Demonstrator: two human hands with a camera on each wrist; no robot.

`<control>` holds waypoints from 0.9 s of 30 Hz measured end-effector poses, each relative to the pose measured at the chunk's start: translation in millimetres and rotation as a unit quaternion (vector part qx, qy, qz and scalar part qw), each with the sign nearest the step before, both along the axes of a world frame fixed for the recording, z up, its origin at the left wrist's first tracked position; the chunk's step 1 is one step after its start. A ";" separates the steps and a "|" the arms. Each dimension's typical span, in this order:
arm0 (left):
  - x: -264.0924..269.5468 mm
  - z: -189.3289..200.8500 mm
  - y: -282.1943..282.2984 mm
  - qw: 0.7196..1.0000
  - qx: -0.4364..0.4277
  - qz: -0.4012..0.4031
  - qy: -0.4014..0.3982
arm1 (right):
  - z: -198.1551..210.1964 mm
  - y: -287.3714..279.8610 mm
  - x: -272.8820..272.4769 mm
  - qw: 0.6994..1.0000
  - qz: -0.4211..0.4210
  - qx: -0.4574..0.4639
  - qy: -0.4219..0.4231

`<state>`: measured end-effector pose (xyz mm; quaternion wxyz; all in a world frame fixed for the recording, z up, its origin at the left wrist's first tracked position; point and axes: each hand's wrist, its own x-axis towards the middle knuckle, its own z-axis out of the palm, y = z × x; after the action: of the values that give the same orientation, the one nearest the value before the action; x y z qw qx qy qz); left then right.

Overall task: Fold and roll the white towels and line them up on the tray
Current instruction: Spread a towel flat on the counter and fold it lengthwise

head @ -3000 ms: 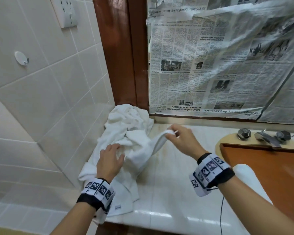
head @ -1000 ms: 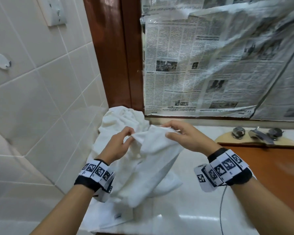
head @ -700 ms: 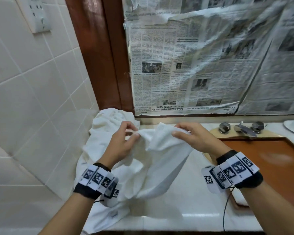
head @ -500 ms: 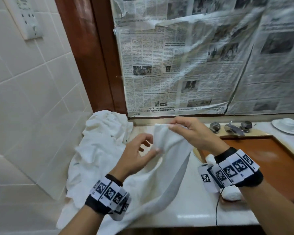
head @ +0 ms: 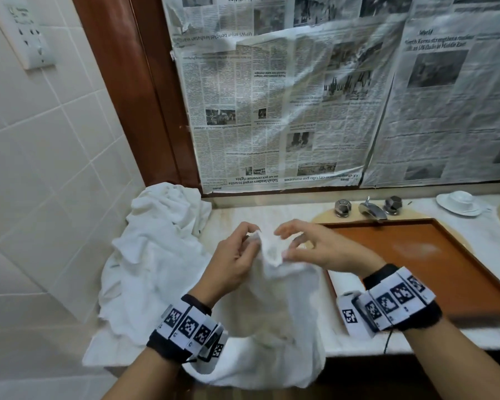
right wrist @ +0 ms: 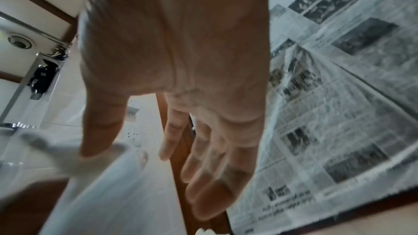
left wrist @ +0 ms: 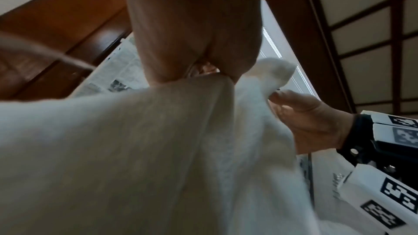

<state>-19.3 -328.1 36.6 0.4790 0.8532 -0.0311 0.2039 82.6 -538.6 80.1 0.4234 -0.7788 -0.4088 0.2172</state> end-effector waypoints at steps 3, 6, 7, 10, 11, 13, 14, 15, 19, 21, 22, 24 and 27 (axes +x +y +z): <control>-6.7 3.3 -3.2 0.999 0.038 0.014 0.012 | -21.2 11.3 -20.9 0.999 0.023 0.015 0.043; -10.0 4.3 -1.0 0.998 0.036 0.051 0.023 | -36.2 21.6 -47.6 0.999 -0.029 0.030 0.031; -10.1 4.7 0.8 0.997 0.037 0.060 0.028 | -41.1 26.1 -56.4 0.998 -0.055 0.015 -0.008; -9.5 3.5 8.5 0.996 0.059 0.050 0.045 | -55.5 39.4 -70.4 0.986 -0.116 0.010 -0.119; -11.1 2.4 13.1 0.995 0.071 0.043 0.051 | -57.6 41.0 -69.4 0.982 -0.135 0.017 -0.130; -17.4 -1.8 24.0 0.994 0.088 0.024 0.063 | -55.5 39.9 -63.7 0.978 -0.162 0.015 -0.128; -22.1 -5.4 29.1 0.994 0.088 0.010 0.071 | -52.9 38.9 -62.3 0.979 -0.162 0.007 -0.127; -27.0 -10.2 33.8 0.993 0.083 -0.008 0.081 | -50.7 39.0 -62.5 0.980 -0.154 -0.002 -0.129; -41.6 -41.5 52.1 0.987 0.076 -0.047 0.132 | -42.8 48.6 -64.0 0.982 -0.130 -0.021 -0.133; -50.7 -58.4 66.2 0.984 0.078 -0.030 0.160 | -36.3 50.8 -59.4 0.984 -0.133 -0.013 -0.119; -55.9 -66.0 73.5 0.982 0.075 -0.019 0.173 | -32.6 49.9 -55.7 0.983 -0.140 -0.010 -0.117; -66.6 -75.0 85.9 0.980 0.057 -0.003 0.188 | -27.1 44.9 -48.2 0.982 -0.165 -0.009 -0.096; -74.5 -72.7 98.8 0.982 0.044 0.002 0.186 | -27.1 34.5 -42.0 0.982 -0.176 -0.030 -0.065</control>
<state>-93.7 -229.4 -36.1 0.4378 0.8966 0.0516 0.0411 40.6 -504.1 52.9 0.4037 -0.8635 -0.2852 0.1004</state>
